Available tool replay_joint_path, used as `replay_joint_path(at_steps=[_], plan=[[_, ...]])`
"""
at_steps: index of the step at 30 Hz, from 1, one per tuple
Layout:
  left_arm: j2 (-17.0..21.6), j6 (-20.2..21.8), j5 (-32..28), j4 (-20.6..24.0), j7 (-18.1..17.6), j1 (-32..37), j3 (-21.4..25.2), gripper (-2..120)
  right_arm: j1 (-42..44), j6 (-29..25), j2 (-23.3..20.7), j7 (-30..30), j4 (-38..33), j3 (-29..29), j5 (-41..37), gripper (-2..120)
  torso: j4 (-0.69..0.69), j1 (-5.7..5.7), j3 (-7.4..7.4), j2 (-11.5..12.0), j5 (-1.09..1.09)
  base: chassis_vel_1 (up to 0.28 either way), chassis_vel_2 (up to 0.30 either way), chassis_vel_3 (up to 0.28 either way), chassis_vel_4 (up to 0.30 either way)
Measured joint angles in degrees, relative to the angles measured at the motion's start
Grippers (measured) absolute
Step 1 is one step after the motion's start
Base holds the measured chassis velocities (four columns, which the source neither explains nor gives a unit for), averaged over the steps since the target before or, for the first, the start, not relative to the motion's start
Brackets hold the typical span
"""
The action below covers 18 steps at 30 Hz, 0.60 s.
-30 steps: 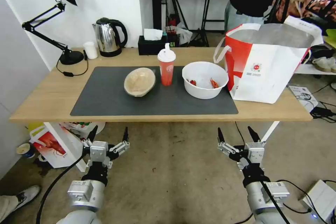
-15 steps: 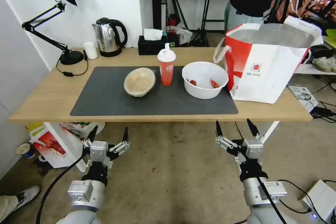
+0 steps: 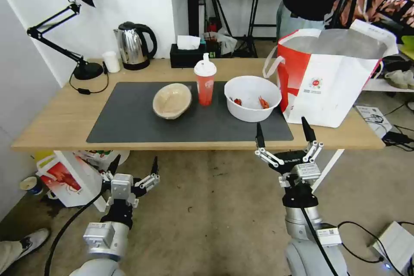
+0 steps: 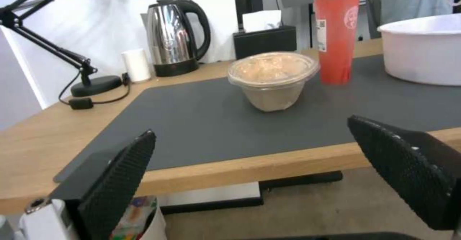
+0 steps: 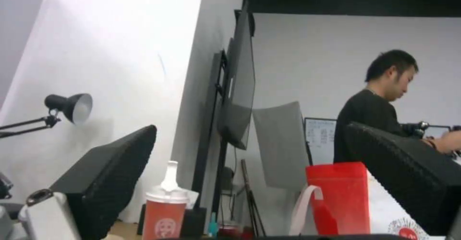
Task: Pick up the trash from the table and place it into the takeout bag.
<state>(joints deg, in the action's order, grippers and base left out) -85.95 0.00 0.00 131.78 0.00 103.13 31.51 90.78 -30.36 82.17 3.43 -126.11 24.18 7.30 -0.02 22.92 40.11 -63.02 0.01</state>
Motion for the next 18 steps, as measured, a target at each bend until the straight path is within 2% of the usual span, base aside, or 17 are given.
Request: replay_joint_path(at_steps=[4,5,9,10,12,14,16,17,18], plan=[[0.0,0.0,0.0,0.0,0.0,0.0,0.0,100,-2.6,4.3,-5.6,-0.3,0.6,0.8,-4.6,100,0.02,0.0,0.0,0.0,0.01,0.0,0.0,0.0,0.0],[0.0,0.0,0.0,0.0,0.0,0.0,0.0,100,-2.6,4.3,-5.6,-0.3,0.6,0.8,-4.6,100,0.02,0.0,0.0,0.0,0.01,0.0,0.0,0.0,0.0],[0.0,0.0,0.0,0.0,0.0,0.0,0.0,100,-5.8,11.1,-14.1,-0.4,0.4,1.8,-14.2,100,0.01,0.0,0.0,0.0,0.02,0.0,0.0,0.0,0.0],[0.0,0.0,0.0,0.0,0.0,0.0,0.0,100,-5.8,11.1,-14.1,-0.4,0.4,1.8,-14.2,100,0.01,0.0,0.0,0.0,0.02,0.0,0.0,0.0,0.0],[0.0,0.0,0.0,0.0,0.0,0.0,0.0,100,-8.1,14.5,-19.5,-0.4,0.0,1.8,-19.2,100,0.02,0.0,0.0,0.0,0.0,0.0,0.0,0.0,0.0],[0.0,0.0,0.0,0.0,0.0,0.0,0.0,100,-8.9,15.4,-21.1,-0.3,0.0,1.8,-20.5,100,0.03,0.0,0.0,0.0,0.0,0.0,0.0,0.0,0.0],[0.0,0.0,0.0,0.0,0.0,0.0,0.0,100,-11.6,17.4,-27.0,-0.3,0.2,1.3,-24.8,100,0.03,0.0,0.01,0.0,-0.01,0.0,0.0,0.0,0.0],[0.0,0.0,0.0,0.0,0.0,0.0,0.0,100,-11.6,17.4,-27.0,-0.3,0.2,1.3,-24.8,100,0.03,0.0,0.01,0.0,-0.01,0.0,0.0,0.0,0.0],[0.0,0.0,0.0,0.0,0.0,0.0,0.0,100,-12.8,18.1,-29.8,-0.3,0.5,0.8,-26.8,100,0.03,0.0,0.01,0.0,0.01,0.0,0.0,0.0,0.0]])
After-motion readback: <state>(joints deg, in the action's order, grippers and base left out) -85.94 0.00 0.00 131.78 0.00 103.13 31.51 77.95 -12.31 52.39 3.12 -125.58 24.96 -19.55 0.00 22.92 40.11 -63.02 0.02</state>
